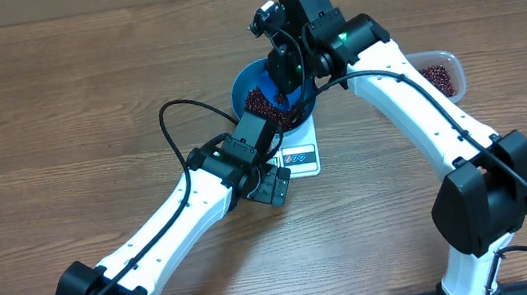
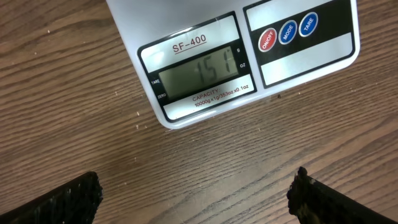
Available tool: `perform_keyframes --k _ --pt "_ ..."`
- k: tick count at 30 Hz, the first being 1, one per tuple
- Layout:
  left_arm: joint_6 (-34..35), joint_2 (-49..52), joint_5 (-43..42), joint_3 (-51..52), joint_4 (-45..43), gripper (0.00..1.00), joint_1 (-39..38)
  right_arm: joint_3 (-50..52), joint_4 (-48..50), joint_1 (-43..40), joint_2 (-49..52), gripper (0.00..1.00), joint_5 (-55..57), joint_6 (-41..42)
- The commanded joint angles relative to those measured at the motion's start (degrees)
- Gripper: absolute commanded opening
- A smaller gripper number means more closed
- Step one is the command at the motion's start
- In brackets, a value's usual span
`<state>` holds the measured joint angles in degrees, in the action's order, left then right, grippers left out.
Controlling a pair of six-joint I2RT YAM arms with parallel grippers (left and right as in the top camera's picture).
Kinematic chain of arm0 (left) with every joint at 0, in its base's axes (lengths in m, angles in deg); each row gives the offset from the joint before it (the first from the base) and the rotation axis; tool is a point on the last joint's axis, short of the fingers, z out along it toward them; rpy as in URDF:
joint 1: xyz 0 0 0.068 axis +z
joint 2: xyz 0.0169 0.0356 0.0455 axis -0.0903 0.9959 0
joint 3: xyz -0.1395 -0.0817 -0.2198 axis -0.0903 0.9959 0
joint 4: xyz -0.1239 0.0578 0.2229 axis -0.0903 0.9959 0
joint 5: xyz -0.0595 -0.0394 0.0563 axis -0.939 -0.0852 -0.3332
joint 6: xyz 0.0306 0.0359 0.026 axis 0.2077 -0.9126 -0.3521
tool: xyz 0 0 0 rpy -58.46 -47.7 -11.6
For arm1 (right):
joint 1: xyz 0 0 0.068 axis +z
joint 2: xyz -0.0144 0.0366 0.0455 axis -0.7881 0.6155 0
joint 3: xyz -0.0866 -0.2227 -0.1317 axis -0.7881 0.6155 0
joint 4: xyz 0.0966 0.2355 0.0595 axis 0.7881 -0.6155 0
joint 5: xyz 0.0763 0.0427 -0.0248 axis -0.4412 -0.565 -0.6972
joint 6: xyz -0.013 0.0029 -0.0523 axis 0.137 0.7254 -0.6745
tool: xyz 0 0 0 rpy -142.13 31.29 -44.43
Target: Scoop item into bowl and weigh 150g on scale
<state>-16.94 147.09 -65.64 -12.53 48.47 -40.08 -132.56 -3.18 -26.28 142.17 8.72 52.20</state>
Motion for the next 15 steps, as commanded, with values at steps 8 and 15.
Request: perform_keyframes --k 8,15 --pt "-1.14 -0.42 0.72 0.26 -0.15 1.00 -0.39 0.20 0.35 -0.83 2.75 0.04 -3.37 -0.13" --pt "-1.14 -0.39 0.72 0.28 -0.15 1.00 -0.39 0.20 -1.22 -0.83 2.75 0.04 -4.48 0.48"
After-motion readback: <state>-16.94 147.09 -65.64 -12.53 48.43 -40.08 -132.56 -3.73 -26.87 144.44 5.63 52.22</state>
